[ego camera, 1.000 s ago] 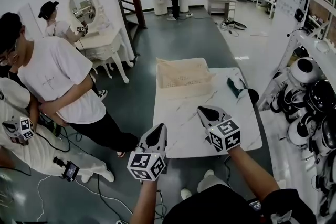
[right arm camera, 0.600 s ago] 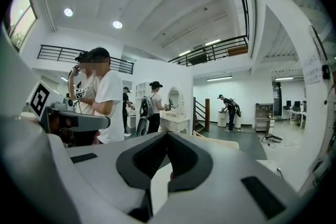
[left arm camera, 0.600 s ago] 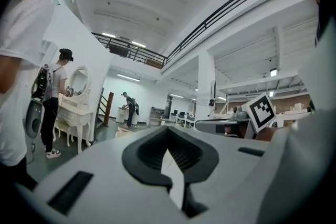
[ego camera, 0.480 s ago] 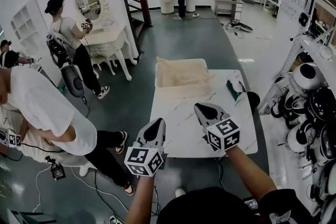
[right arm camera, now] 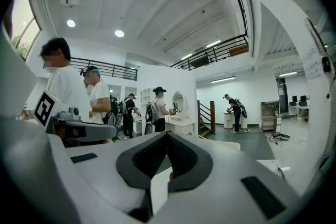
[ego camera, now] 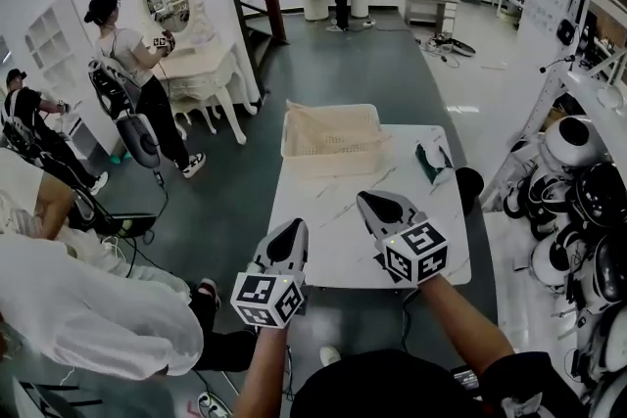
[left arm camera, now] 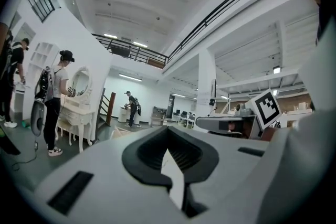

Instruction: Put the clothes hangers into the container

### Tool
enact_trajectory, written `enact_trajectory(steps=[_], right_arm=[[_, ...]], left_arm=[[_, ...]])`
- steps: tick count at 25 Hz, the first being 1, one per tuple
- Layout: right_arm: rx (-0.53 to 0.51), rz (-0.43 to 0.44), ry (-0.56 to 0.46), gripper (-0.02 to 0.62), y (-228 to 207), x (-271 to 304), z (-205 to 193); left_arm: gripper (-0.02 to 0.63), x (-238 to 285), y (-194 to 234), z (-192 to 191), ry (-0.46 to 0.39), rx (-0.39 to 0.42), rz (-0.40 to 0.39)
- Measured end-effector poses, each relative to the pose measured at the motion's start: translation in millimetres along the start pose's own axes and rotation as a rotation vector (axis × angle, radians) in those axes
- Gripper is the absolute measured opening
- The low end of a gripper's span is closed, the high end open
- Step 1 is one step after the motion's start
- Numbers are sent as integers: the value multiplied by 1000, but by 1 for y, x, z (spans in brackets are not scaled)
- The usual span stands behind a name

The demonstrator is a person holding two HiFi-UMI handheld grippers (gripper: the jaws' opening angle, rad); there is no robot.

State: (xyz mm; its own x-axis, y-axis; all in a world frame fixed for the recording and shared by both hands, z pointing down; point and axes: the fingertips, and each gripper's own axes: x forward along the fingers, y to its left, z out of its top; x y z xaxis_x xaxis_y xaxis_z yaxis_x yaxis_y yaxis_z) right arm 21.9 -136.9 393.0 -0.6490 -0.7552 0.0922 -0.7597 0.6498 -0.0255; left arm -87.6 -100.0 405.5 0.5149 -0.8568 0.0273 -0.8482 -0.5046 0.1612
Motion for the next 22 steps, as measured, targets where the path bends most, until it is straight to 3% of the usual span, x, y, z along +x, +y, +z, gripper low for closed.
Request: enact_trajectory(steps=[22], right_arm=[[-12, 42, 2, 18, 4, -26, -1]], left_arm=[[5, -8, -29, -2, -2, 13, 24]])
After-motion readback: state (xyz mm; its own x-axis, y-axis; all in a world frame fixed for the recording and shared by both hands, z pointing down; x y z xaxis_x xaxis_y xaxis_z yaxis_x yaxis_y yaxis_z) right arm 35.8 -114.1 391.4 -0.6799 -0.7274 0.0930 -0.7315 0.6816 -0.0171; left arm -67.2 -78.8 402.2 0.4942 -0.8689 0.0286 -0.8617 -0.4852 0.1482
